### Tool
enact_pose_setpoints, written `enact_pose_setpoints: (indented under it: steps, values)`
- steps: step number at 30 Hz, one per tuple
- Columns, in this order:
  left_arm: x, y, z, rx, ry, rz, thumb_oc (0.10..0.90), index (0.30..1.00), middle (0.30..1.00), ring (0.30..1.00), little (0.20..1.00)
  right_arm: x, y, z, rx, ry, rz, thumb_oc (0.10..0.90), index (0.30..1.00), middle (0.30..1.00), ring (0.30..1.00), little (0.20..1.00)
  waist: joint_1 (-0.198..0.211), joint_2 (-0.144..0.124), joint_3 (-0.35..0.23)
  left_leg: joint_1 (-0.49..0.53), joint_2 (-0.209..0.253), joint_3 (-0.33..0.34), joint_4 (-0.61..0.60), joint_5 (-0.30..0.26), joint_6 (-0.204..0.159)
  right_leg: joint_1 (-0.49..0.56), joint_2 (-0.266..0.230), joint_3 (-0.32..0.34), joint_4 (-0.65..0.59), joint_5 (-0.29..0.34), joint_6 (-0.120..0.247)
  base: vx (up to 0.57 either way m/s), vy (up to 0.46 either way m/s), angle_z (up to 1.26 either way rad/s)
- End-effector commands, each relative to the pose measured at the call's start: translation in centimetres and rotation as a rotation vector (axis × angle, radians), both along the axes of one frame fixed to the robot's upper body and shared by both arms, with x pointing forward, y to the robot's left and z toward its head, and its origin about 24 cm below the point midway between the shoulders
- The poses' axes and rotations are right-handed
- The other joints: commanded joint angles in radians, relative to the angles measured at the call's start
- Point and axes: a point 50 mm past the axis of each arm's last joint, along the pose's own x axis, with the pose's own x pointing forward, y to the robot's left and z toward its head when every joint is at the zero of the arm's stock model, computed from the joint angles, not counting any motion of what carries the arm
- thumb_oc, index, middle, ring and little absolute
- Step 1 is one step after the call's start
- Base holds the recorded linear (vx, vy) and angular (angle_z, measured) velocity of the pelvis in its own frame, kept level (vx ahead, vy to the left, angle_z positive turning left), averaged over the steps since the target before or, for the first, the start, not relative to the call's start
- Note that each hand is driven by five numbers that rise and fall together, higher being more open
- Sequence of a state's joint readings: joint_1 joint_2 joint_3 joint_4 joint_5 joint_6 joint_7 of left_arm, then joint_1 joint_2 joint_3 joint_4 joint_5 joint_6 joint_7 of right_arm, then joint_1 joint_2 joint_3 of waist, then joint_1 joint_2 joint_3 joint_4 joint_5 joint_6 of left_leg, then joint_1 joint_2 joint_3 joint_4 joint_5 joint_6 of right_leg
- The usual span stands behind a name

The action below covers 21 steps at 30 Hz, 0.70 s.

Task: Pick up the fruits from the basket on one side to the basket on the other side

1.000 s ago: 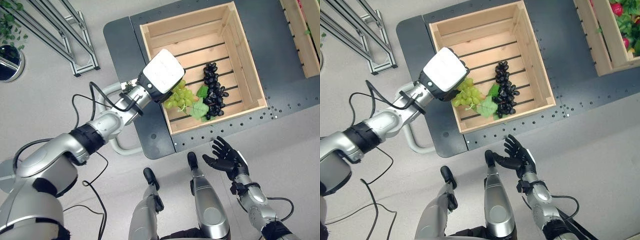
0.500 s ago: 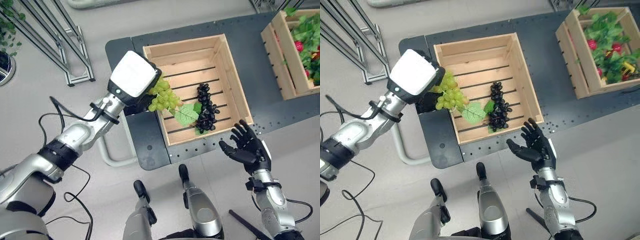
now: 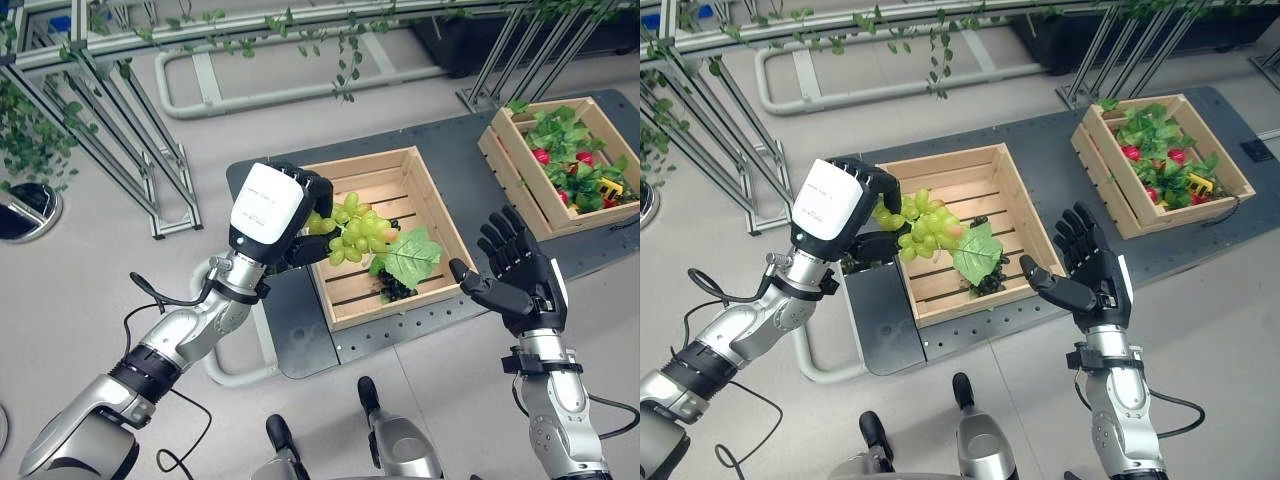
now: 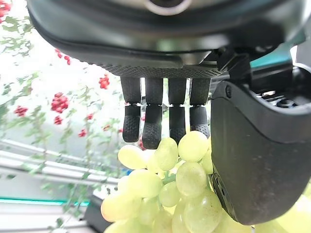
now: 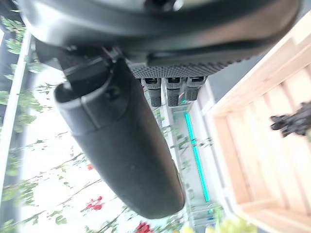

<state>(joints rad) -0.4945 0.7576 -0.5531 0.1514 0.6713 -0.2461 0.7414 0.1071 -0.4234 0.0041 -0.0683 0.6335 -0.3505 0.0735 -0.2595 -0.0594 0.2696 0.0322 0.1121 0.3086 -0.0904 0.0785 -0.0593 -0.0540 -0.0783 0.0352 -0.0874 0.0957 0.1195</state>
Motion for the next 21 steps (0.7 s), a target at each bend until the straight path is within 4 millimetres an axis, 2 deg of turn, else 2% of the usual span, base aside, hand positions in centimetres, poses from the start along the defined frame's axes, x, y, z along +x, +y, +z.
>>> enact_pose_setpoints:
  steps: [1, 7, 10, 15, 21]
  values:
    - [-0.2, -1.4, 4.1, -0.223, -0.15, -0.093, 0.4, 0.3, 0.3, 0.3, 0.3, 0.2, 1.1, 4.7, -0.145, -0.219, 0.157, 0.8, 0.9, 0.9, 0.9, 0.9, -0.003, 0.055, -0.149, 0.024, 0.005, -0.019, 0.003, -0.055, 0.014, -0.008, 0.041, 0.003, 0.0, 0.0, -0.02, 0.01, 0.007, -0.05]
    - [-0.7, -2.9, 4.4, -0.26, -0.12, -0.163, 0.4, 0.3, 0.3, 0.3, 0.3, 1.6, 3.9, 5.6, -0.243, -0.21, 0.356, 0.8, 0.9, 0.9, 0.9, 0.9, 0.026, 0.064, -0.174, 0.036, 0.004, -0.02, 0.003, -0.058, 0.013, 0.004, 0.038, -0.008, 0.0, -0.006, -0.022, 0.0, 0.0, 0.0]
    - [-0.9, -3.3, 4.4, -0.27, -0.109, -0.181, 0.4, 0.3, 0.3, 0.3, 0.3, 2.0, 4.7, 5.5, -0.254, -0.194, 0.397, 0.8, 0.9, 0.9, 0.9, 0.9, 0.036, 0.064, -0.186, 0.043, 0.003, -0.02, 0.003, -0.06, 0.013, 0.01, 0.038, -0.013, 0.0, -0.008, -0.022, 0.01, -0.003, -0.01]
    - [-1.0, -3.4, 4.5, -0.274, -0.102, -0.176, 0.4, 0.3, 0.3, 0.3, 0.3, 2.4, 5.7, 5.5, -0.219, -0.161, 0.515, 0.8, 0.9, 0.9, 0.9, 0.9, 0.045, 0.061, -0.198, 0.056, 0.004, -0.017, 0.003, -0.061, 0.012, 0.022, 0.038, -0.019, 0.0, -0.009, -0.021, 0.03, -0.009, 0.0]
    - [-1.2, -3.4, 4.5, -0.259, -0.095, -0.19, 0.4, 0.3, 0.3, 0.3, 0.3, 2.4, 5.7, 5.9, -0.176, -0.191, 0.532, 0.8, 0.9, 0.9, 0.9, 0.9, 0.047, 0.058, -0.203, 0.058, 0.006, -0.015, 0.003, -0.064, 0.011, 0.021, 0.039, -0.021, 0.0, -0.008, -0.018, 0.0, 0.0, 0.0]
